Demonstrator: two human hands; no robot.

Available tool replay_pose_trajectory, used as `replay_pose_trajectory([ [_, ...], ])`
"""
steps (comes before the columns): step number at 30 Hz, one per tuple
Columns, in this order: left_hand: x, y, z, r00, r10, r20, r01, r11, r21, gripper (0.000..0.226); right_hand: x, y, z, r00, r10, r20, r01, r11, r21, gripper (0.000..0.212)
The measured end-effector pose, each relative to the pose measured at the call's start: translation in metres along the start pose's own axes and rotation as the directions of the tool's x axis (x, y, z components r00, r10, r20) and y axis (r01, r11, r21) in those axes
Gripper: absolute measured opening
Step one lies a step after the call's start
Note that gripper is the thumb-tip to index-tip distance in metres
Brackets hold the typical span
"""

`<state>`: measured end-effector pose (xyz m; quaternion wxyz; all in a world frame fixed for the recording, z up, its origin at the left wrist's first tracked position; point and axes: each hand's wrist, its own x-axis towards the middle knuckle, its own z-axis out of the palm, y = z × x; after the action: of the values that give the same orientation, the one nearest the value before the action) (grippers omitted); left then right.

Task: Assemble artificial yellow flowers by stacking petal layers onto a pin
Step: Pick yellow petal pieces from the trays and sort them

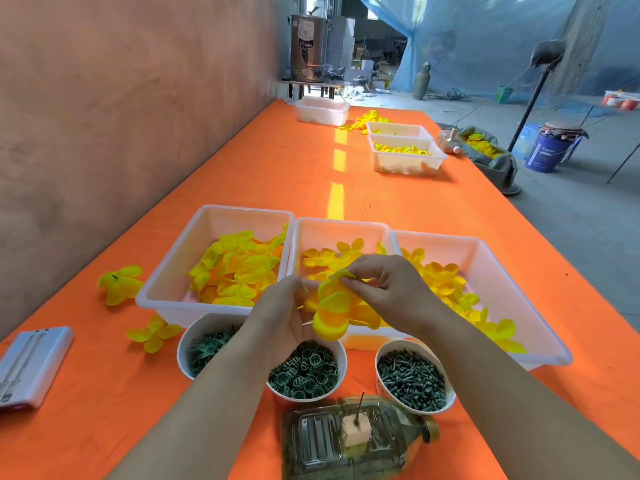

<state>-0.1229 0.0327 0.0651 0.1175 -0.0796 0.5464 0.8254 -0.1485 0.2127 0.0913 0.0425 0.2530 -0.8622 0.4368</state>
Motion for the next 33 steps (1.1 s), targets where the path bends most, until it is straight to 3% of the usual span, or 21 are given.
replay_pose_trajectory([
  [2, 0.000, 0.001, 0.001, 0.999, 0.016, 0.039, -0.016, 1.000, -0.008, 0.015, 0.000, 0.001, 0.001, 0.999, -0.020, -0.032, 0.019, 1.000, -0.006, 0.014],
  [4, 0.000, -0.001, 0.000, 0.999, 0.028, 0.032, -0.029, 0.999, 0.032, 0.037, -0.001, 0.001, 0.003, 0.995, -0.033, -0.094, 0.031, 0.999, -0.020, 0.018],
  [6, -0.001, -0.003, 0.001, 0.999, 0.044, -0.023, -0.043, 0.998, 0.053, 0.042, -0.003, 0.000, 0.007, 0.986, -0.033, -0.164, 0.039, 0.999, 0.036, 0.020],
  [10, 0.003, 0.000, 0.000, 0.978, 0.038, -0.207, -0.054, 0.996, -0.074, 0.009, -0.009, -0.002, 0.016, 0.919, -0.026, -0.392, 0.136, 0.957, 0.255, 0.019],
  [14, 0.012, 0.007, 0.002, 0.963, -0.004, -0.269, -0.055, 0.975, -0.213, 0.003, -0.009, -0.006, 0.037, 0.823, 0.065, -0.564, 0.188, 0.907, 0.378, 0.026],
  [18, 0.017, 0.000, -0.016, 0.930, 0.008, -0.367, -0.031, 0.998, -0.057, 0.006, 0.004, -0.011, 0.026, 0.812, 0.174, -0.558, 0.155, 0.857, 0.492, 0.026],
  [22, 0.013, -0.011, -0.043, 0.897, 0.133, -0.422, -0.094, 0.989, 0.111, 0.007, 0.018, 0.001, -0.009, 0.841, 0.056, -0.539, 0.118, 0.952, 0.283, 0.013],
  [25, 0.012, -0.009, -0.037, 0.906, 0.219, -0.363, -0.180, 0.974, 0.137, 0.013, 0.033, 0.022, -0.009, 0.896, 0.194, -0.399, -0.176, 0.981, 0.083, 0.018],
  [29, 0.011, -0.002, -0.017, 0.930, 0.222, -0.293, -0.204, 0.975, 0.089, 0.028, 0.046, 0.053, 0.001, 0.861, 0.384, -0.335, -0.453, 0.877, -0.158, 0.024],
  [33, 0.007, 0.001, -0.010, 0.948, 0.192, -0.254, -0.179, 0.981, 0.073, 0.028, 0.042, 0.059, 0.001, 0.810, 0.549, -0.204, -0.584, 0.730, -0.354, 0.055],
])
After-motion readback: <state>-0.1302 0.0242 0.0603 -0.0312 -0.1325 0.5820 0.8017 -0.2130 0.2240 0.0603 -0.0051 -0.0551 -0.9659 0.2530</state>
